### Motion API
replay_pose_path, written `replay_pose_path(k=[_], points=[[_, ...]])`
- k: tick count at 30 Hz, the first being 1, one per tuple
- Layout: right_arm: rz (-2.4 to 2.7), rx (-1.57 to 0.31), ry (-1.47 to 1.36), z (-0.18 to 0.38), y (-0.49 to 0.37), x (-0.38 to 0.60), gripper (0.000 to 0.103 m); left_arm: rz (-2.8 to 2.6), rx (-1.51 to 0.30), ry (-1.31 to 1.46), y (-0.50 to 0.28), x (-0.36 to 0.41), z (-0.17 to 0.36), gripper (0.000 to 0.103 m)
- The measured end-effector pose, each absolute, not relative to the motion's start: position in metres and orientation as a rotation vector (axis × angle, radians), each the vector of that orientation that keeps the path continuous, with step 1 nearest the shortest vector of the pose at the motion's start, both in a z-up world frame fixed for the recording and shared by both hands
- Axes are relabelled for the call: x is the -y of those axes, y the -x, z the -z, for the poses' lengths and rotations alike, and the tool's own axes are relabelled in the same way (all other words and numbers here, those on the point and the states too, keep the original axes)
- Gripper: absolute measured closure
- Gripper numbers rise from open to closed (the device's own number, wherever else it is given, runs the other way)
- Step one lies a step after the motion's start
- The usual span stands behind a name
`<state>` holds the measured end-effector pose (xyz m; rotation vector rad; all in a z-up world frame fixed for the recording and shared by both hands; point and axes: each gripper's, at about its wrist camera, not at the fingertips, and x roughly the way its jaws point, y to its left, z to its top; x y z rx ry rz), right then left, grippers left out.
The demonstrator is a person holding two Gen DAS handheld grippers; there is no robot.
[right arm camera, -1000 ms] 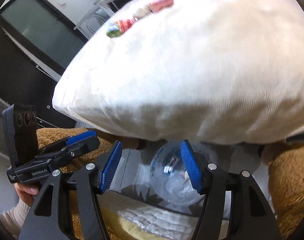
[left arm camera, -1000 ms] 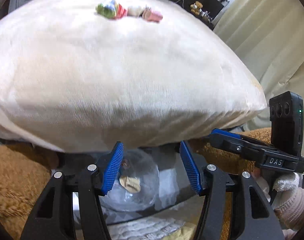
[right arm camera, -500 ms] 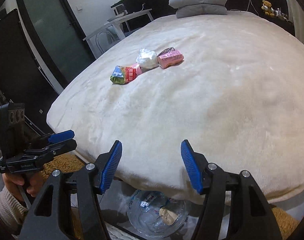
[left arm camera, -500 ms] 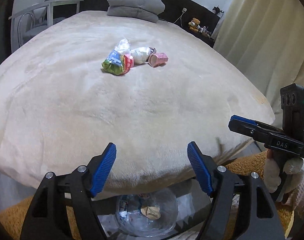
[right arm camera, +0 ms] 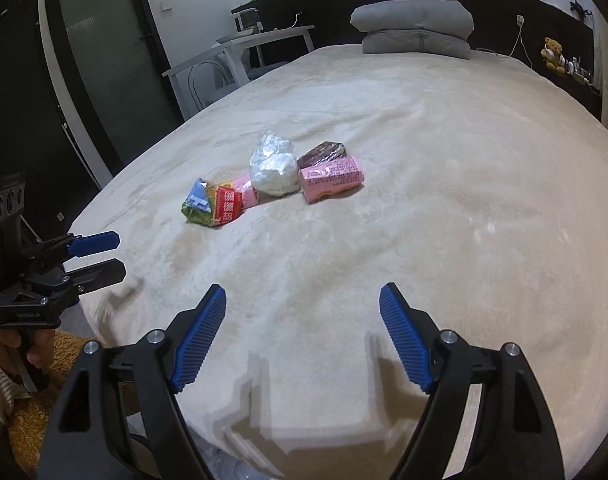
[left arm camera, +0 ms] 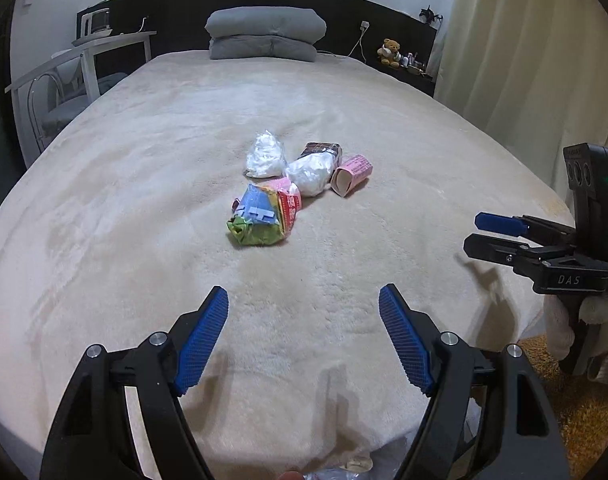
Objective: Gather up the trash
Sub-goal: 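Raise both tools back toward the remaining trash on the bed, then grasp the blue-green snack wrapper with left tool while right tool grasps the pink packet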
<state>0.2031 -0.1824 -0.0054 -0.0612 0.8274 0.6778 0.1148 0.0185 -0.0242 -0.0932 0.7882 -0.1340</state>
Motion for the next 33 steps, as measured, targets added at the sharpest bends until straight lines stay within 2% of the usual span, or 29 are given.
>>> replay_pose_path(k=[16,18,25,28,30,31,33], points=[[-0.688,-0.882,0.096,0.031,-0.296,0.148,0.024,0.237,-0.828,0.054,-0.198,-0.050,0.050,0.027],[-0.690,-0.876,0.099,0.034,-0.302,0.143,0.011,0.241,-0.837,0.050,-0.204,-0.051,0.055,0.027],[-0.686,-0.860,0.136,0.038,-0.319,0.120,0.011,0.256,-0.840,0.051,-0.217,-0.058,0.061,0.028],[-0.686,-0.867,0.158,0.043,-0.329,0.113,0.011,0.266,-0.842,0.057,-0.220,-0.061,0.063,0.044],[-0.690,-0.866,0.171,0.044,-0.335,0.108,0.011,0.286,-0.842,0.063,-0.220,-0.061,0.063,0.050],[-0.695,-0.865,0.175,0.044,-0.337,0.106,0.011,0.298,-0.843,0.064,-0.220,-0.060,0.063,0.058],[-0.707,-0.867,0.185,0.045,-0.341,0.101,0.005,0.305,-0.843,0.044,-0.219,-0.057,0.062,0.063]])
